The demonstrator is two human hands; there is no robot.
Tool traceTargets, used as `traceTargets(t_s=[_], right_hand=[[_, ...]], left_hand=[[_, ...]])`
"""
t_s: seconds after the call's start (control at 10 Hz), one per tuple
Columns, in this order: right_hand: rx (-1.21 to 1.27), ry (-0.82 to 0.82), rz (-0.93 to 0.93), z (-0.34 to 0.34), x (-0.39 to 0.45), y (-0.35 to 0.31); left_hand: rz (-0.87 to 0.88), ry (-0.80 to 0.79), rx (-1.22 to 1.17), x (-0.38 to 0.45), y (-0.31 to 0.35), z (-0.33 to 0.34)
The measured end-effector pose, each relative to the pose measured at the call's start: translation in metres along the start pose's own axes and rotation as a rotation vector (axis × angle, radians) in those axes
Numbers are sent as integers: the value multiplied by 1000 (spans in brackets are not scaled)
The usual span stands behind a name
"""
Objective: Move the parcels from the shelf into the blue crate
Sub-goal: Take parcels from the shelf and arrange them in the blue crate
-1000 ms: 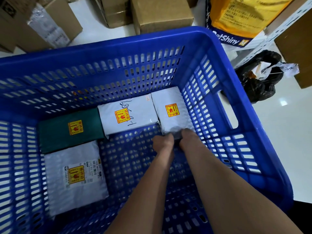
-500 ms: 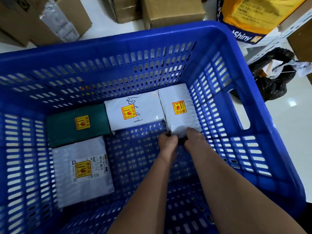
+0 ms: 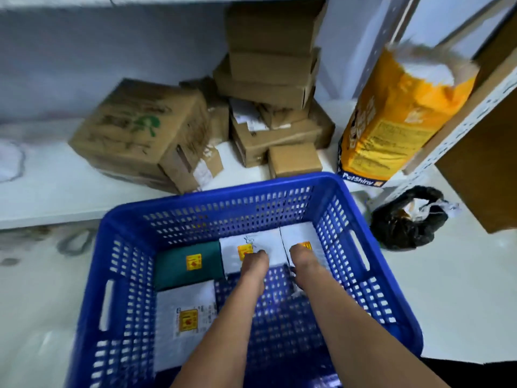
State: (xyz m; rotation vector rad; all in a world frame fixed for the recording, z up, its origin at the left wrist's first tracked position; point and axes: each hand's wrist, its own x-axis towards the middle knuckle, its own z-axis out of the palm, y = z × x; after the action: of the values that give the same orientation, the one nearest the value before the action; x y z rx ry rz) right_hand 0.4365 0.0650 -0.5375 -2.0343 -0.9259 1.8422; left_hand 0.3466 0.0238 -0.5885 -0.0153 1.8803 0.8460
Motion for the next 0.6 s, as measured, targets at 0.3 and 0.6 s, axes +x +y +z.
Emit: traceTargets(t_s=[0.3,0.6], right_hand=[[-104,-158,-308,28,-170,-108],[87,-277,-531,57,-297,-217]], left_hand=[[308,20,-86,-129,143,-94],[596,93,-249,-280,253,-196]])
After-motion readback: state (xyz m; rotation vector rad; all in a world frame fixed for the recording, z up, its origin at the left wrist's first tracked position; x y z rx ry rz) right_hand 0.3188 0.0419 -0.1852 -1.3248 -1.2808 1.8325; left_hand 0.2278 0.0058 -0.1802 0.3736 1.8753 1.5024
